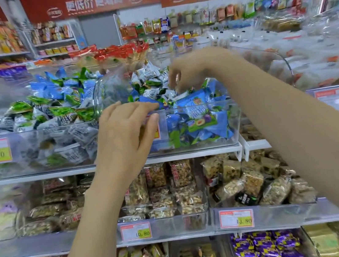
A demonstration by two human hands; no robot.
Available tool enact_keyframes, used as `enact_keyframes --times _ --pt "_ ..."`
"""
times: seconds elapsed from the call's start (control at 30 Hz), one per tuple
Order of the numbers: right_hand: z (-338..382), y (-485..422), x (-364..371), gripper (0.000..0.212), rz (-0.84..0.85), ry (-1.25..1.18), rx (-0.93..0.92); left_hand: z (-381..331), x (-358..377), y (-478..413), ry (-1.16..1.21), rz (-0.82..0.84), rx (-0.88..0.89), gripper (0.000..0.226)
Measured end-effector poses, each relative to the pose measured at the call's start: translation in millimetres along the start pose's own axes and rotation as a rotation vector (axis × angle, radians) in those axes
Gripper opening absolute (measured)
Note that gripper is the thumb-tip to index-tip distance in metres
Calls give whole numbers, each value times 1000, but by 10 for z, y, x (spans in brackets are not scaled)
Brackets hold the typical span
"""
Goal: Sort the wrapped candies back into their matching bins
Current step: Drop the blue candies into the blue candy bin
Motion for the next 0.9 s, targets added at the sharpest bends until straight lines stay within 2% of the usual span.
enact_keyframes --times 0.07,0.23,0.4,0.57,0.77,0.83,0.9 --pt "-9 -141 61 28 75 105 38 7 -4 4 -5 10 0 32" --pt "-48 -262 128 28 59 142 71 12 -11 -3 10 17 -5 36" --pt "-61 -241 177 14 45 77 29 -6 -24 -25 24 32 -35 40" --pt "-84 -243 168 17 14 19 -23 -28 -39 -24 39 64 -66 42" --pt "-127 -82 -53 14 -254 -359 -134 -30 -90 -64 140 71 -116 38" --pt "-142 17 -84 14 -257 -533 -183 -31 -126 -111 174 27 -183 36" --pt "-140 108 -79 13 -221 -593 -250 -64 -157 -196 198 -18 -253 39"
Point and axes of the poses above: each hand's wrist, its own y-axis away from the middle knuckle, its own x-axis out of the palm, z = x × y, the point moved 3 cm from there along -y, towards the middle knuckle, and after that the axes turned 2 degrees about x, right-handed, at the moved point
